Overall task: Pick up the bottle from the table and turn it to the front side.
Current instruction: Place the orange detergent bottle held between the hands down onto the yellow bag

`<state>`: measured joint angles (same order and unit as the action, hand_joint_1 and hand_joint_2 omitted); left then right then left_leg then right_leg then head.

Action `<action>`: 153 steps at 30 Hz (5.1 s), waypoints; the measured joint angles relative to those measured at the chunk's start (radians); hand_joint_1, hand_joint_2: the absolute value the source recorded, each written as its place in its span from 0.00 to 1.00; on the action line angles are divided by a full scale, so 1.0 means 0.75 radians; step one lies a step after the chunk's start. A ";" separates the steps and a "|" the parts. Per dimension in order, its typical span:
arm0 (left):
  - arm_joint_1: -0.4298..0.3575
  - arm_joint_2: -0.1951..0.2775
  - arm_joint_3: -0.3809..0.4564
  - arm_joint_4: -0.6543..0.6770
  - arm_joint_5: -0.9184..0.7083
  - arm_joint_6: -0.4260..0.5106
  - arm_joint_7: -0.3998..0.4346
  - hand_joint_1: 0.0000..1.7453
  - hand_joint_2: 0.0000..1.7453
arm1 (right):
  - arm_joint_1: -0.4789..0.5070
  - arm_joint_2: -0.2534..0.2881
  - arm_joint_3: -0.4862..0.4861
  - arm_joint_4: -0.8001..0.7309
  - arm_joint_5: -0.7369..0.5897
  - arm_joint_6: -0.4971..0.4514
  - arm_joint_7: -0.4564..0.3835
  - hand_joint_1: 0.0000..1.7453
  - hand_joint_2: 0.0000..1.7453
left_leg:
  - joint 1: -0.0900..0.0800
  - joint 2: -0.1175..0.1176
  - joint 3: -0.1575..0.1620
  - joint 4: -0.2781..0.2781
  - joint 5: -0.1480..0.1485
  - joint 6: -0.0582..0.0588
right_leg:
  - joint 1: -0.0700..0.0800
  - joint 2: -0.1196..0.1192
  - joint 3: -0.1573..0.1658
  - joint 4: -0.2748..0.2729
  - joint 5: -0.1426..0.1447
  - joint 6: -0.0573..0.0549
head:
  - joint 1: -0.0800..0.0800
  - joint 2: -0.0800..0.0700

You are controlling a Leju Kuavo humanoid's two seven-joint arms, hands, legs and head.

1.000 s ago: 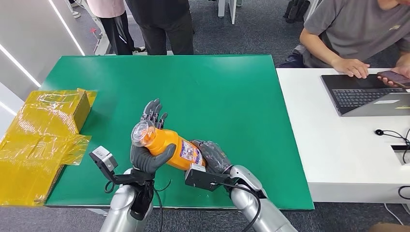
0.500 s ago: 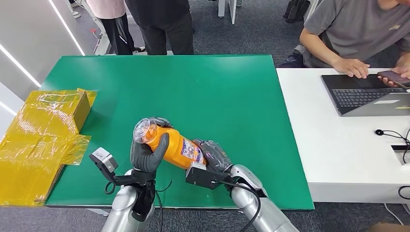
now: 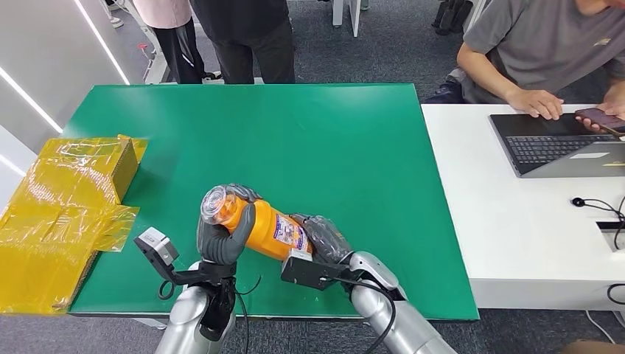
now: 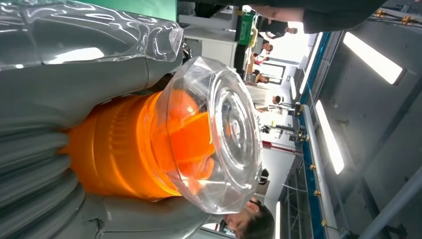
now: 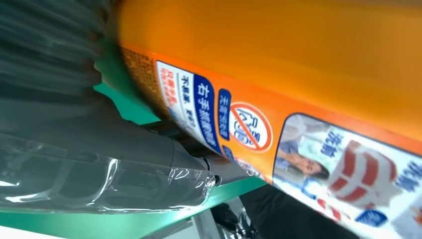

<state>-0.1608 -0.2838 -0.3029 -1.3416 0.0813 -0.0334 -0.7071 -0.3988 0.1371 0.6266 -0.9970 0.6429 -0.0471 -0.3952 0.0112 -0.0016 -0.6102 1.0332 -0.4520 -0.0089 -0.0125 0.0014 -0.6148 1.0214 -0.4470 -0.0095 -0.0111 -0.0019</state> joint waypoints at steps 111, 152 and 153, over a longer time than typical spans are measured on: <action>-0.762 0.812 -0.295 1.273 -2.188 0.609 0.771 1.00 1.00 | 0.430 0.008 -0.112 -0.733 -0.452 -0.370 -0.233 0.00 1.00 | 0.002 0.006 -0.001 -0.001 0.002 -0.004 | 0.001 0.006 -0.005 0.004 0.001 -0.004 | 0.001 0.000; -0.747 0.668 -0.208 1.299 -2.026 0.753 0.537 0.00 1.00 | 0.419 0.010 -0.134 -0.723 -0.439 -0.401 -0.215 0.00 1.00 | 0.001 0.003 0.001 -0.001 0.004 -0.005 | 0.001 0.003 -0.003 0.004 0.001 -0.004 | 0.001 0.000; -0.747 0.668 -0.208 1.299 -2.026 0.753 0.537 0.00 1.00 | 0.419 0.010 -0.134 -0.723 -0.439 -0.401 -0.215 0.00 1.00 | 0.001 0.003 0.001 -0.001 0.004 -0.005 | 0.001 0.003 -0.003 0.004 0.001 -0.004 | 0.001 0.000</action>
<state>-0.7213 0.2171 -0.4585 -0.3673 -1.4382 0.5317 -0.3044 -0.0842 0.1450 0.5264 -1.5389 0.3140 -0.3479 -0.5566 0.0122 0.0007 -0.6096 1.0325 -0.4492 -0.0127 -0.0120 0.0038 -0.6168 1.0242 -0.4460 -0.0123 -0.0107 -0.0019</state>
